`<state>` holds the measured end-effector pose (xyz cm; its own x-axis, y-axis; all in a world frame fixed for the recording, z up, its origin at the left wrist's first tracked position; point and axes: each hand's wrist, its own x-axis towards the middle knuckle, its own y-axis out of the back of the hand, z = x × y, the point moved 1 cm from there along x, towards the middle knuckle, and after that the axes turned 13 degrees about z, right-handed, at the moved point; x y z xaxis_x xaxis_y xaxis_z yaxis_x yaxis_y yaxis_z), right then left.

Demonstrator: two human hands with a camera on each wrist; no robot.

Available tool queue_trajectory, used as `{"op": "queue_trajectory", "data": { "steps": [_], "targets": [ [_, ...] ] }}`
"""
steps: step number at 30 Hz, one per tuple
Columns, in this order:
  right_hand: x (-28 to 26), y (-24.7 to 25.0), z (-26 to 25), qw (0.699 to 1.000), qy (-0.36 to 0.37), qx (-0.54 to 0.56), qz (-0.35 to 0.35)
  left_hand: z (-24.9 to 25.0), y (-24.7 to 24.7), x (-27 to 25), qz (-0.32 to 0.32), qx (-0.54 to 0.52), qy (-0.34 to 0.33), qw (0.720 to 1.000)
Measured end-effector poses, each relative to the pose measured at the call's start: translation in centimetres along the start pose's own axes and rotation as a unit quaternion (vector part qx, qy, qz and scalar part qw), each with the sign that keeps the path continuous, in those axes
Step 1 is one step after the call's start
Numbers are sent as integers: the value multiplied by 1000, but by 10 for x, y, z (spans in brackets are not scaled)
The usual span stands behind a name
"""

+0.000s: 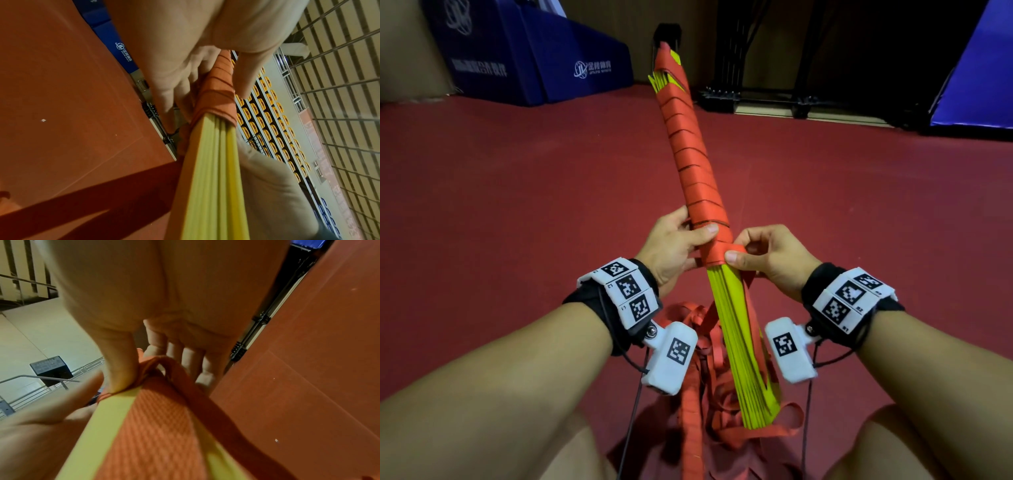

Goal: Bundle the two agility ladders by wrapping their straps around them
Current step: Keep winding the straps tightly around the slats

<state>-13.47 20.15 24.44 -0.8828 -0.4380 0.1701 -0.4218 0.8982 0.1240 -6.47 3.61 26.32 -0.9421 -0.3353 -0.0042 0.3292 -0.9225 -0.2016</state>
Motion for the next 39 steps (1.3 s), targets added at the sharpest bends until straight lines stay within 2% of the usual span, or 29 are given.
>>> {"op": "queue_trajectory", "data": {
  "steps": [4,6,10,17,22,28,34,39],
  "targets": [
    [2,0,1,999,13,-19,32,-6,-2,-2,8,84,-5,996],
    [1,2,1,999,11,-34,33,-7,-3,-3,20,85,7,996],
    [-1,6,-2,999,-16,-32,7,-6,-3,-3,15,67,20,997],
    [-1,14,1,995,-77,-3,-62,-3,1,-3,8,68,-5,998],
    [-1,14,1,996,-59,2,-62,-2,1,-3,8,65,-17,998],
    [-4,13,-7,992,-6,-92,-83,-2,5,-2,25,66,-21,997],
    [-2,12,-8,986,39,-149,-55,-2,5,-2,31,67,-24,997],
    [-5,11,-9,988,29,-150,-31,-2,2,-1,24,51,-21,998]
  ]
}}
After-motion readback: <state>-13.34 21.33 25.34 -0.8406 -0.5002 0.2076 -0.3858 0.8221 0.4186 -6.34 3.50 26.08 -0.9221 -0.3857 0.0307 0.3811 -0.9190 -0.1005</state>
